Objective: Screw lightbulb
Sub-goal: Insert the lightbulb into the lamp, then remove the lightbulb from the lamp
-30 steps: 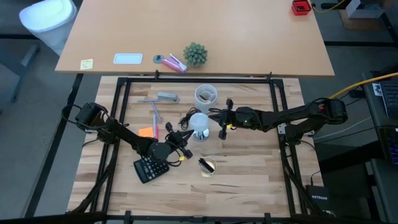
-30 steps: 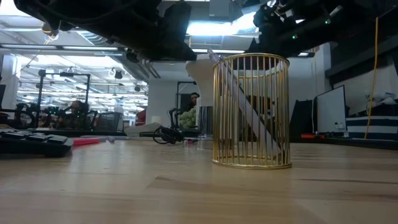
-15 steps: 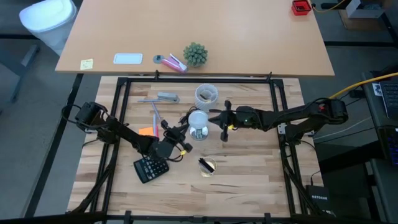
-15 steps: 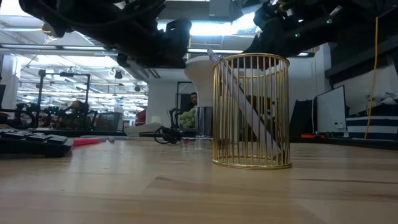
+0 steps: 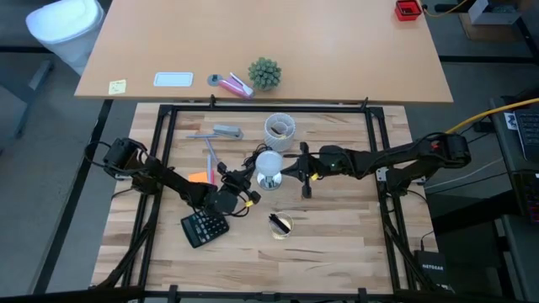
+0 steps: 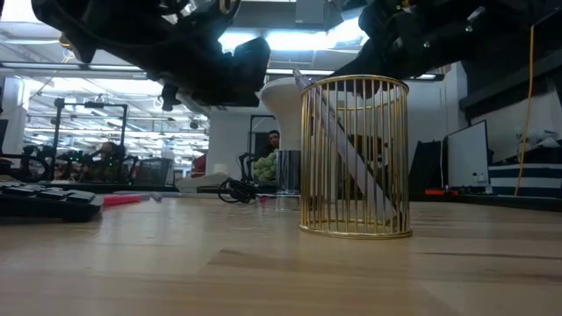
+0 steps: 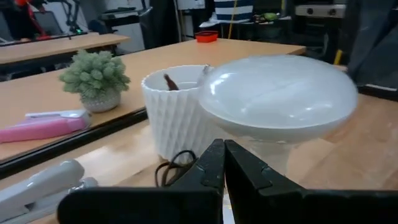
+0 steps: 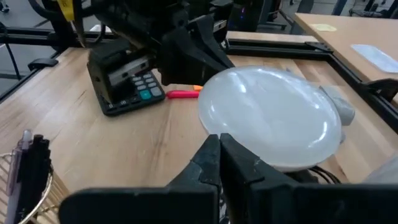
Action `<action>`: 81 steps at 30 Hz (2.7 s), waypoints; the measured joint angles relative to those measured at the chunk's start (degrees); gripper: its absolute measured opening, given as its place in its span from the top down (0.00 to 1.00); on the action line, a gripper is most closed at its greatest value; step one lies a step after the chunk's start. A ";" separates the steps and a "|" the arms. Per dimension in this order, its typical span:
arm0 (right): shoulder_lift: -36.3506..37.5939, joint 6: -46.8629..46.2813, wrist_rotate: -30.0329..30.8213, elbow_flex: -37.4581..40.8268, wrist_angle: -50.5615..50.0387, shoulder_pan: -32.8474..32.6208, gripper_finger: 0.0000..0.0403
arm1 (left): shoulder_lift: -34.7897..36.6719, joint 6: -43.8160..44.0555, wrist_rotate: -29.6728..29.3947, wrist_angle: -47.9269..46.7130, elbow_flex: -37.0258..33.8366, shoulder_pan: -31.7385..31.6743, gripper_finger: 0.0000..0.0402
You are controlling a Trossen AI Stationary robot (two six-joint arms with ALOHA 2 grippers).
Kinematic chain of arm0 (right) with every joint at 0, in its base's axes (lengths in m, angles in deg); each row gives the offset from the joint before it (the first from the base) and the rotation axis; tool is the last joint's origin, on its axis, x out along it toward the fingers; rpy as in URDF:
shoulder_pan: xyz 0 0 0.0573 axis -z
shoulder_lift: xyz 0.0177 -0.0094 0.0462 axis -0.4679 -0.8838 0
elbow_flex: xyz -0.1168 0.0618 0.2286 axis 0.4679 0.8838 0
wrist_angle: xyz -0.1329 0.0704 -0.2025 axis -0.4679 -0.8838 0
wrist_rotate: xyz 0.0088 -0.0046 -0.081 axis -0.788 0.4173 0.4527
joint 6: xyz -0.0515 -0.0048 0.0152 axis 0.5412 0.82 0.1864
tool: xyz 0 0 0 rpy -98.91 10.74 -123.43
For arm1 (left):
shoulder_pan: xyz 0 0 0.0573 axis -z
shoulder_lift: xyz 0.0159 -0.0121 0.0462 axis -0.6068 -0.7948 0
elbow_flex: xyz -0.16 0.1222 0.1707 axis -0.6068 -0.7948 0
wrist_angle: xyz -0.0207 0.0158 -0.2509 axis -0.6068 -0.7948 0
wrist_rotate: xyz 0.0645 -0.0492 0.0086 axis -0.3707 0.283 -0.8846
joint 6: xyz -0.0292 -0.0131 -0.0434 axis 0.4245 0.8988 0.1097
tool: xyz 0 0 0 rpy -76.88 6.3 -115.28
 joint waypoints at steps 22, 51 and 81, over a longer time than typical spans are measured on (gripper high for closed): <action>1.28 3.19 15.30 -0.02 1.27 1.73 0.99 | 0.26 -1.55 6.92 1.12 0.02 3.77 0.99; -0.52 1.71 10.61 -0.02 0.74 1.66 0.99 | 0.33 -11.80 4.99 8.44 0.07 0.57 0.99; 3.76 -0.16 3.02 -0.02 -1.80 1.57 0.99 | 0.33 -8.06 0.06 10.17 0.04 6.03 0.99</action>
